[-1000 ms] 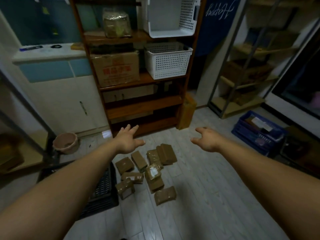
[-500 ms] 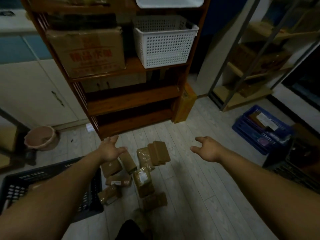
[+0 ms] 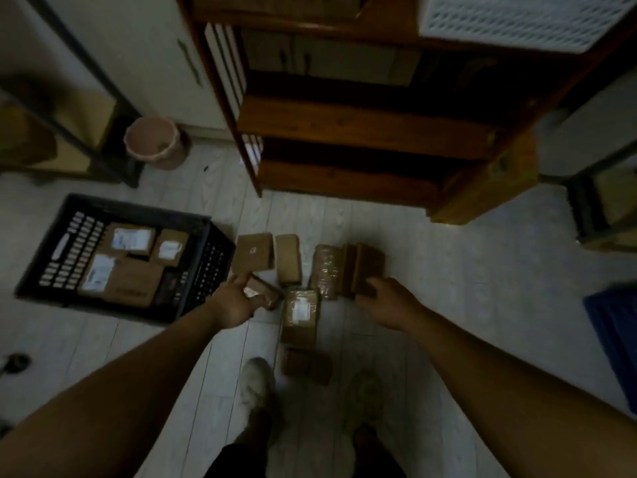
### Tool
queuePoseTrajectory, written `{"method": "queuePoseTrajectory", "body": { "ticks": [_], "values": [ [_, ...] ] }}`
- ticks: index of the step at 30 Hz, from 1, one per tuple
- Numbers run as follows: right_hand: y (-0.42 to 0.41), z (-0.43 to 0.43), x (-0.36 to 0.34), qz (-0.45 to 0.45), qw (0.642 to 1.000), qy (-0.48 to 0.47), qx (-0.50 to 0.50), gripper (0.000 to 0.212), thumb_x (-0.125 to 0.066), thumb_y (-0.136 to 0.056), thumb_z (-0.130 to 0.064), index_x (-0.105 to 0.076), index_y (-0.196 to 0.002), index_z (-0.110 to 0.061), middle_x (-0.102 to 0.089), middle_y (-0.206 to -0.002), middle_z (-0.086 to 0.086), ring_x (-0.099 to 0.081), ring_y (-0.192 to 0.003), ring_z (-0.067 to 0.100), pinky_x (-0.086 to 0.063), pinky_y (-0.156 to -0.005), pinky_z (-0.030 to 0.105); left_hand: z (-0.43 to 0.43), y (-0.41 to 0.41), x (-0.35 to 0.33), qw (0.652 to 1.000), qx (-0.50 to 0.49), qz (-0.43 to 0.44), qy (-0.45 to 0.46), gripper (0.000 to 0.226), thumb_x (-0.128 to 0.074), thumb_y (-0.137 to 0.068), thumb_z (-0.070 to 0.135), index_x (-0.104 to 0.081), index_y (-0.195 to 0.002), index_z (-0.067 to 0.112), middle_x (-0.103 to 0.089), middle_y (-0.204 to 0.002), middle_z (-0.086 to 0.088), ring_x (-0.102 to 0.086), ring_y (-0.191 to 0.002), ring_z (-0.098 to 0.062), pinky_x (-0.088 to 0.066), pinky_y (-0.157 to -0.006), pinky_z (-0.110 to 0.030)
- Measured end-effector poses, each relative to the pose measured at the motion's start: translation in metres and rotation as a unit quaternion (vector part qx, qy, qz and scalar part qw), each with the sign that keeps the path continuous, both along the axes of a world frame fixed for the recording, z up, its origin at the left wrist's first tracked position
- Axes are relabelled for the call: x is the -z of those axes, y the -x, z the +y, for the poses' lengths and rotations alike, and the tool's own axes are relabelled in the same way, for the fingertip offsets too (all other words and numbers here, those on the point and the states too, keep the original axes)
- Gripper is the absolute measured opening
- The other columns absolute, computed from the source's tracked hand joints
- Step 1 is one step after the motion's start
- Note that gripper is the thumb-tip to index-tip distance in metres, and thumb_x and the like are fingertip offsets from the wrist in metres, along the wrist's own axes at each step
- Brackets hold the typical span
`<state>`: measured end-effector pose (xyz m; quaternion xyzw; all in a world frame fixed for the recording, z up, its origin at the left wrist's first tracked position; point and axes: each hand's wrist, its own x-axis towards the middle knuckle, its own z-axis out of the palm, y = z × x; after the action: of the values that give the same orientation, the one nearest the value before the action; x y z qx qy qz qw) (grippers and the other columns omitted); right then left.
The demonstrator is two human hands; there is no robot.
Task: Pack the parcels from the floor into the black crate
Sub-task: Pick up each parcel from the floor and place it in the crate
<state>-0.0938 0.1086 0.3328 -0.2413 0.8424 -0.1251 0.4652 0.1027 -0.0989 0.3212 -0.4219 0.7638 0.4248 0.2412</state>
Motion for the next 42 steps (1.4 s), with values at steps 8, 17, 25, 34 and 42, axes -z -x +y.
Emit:
{"method": "queuePoseTrajectory", "body": {
  "ticks": [8, 17, 25, 34, 42],
  "values": [
    [-0.001, -0.019, 0.188, -0.044, 0.999, -0.024, -0.013, 0.064, -0.054, -0.092, -0.04, -0.028, -0.147, -0.022, -0.028, -0.153, 0.01, -0.032, -0.137, 0.03, -0.031, -0.105, 0.033, 0.026, 0.002, 0.177, 0.996, -0.077, -0.008, -0.038, 0.073, -0.06, -0.088, 0.031, -0.021, -0.148, 0.016, -0.023, -0.154, -0.006, -0.028, -0.139, -0.025, -0.026, -0.113, -0.039],
    [-0.046, -0.063, 0.408, -0.162, 0.98, 0.026, 0.117, 0.064, -0.069, -0.083, -0.022, -0.039, -0.139, -0.022, -0.051, -0.135, 0.004, -0.052, -0.121, 0.027, -0.047, -0.098, 0.044, 0.019, 0.021, 0.393, 0.976, -0.181, 0.043, -0.116, 0.048, -0.067, -0.083, 0.031, -0.043, -0.124, 0.02, -0.054, -0.116, 0.012, -0.055, -0.097, -0.001, -0.048, -0.072, -0.007],
    [-0.077, -0.071, 0.433, -0.141, 0.972, 0.05, 0.179, 0.074, -0.054, -0.092, -0.011, -0.012, -0.15, -0.032, -0.037, -0.149, 0.002, -0.04, -0.132, 0.024, -0.036, -0.084, 0.023, 0.036, 0.009, 0.429, 0.945, -0.275, 0.086, -0.157, 0.039, -0.058, -0.085, 0.001, -0.048, -0.114, 0.024, -0.06, -0.097, 0.004, -0.061, -0.086, -0.018, -0.051, -0.062, -0.029],
    [-0.099, -0.099, 0.218, -0.14, 0.961, 0.142, 0.193, 0.064, -0.053, -0.095, -0.015, -0.022, -0.148, -0.033, -0.039, -0.147, 0.0, -0.04, -0.131, 0.02, -0.034, -0.097, 0.028, -0.009, -0.035, 0.23, 0.925, -0.303, 0.162, -0.16, 0.059, -0.066, -0.081, 0.002, -0.04, -0.128, 0.024, -0.063, -0.098, 0.003, -0.066, -0.071, -0.004, -0.05, -0.051, -0.017],
    [-0.165, -0.121, -0.012, -0.133, 0.952, 0.226, 0.159, 0.058, -0.049, -0.097, -0.019, -0.023, -0.146, -0.037, -0.039, -0.146, -0.003, -0.039, -0.132, 0.019, -0.038, -0.074, 0.005, -0.05, -0.1, -0.007, 0.928, -0.255, 0.227, -0.147, 0.064, -0.069, -0.082, 0.012, -0.027, -0.122, 0.038, -0.055, -0.106, 0.007, -0.06, -0.091, -0.012, -0.054, -0.054, -0.019]
  ]
}}
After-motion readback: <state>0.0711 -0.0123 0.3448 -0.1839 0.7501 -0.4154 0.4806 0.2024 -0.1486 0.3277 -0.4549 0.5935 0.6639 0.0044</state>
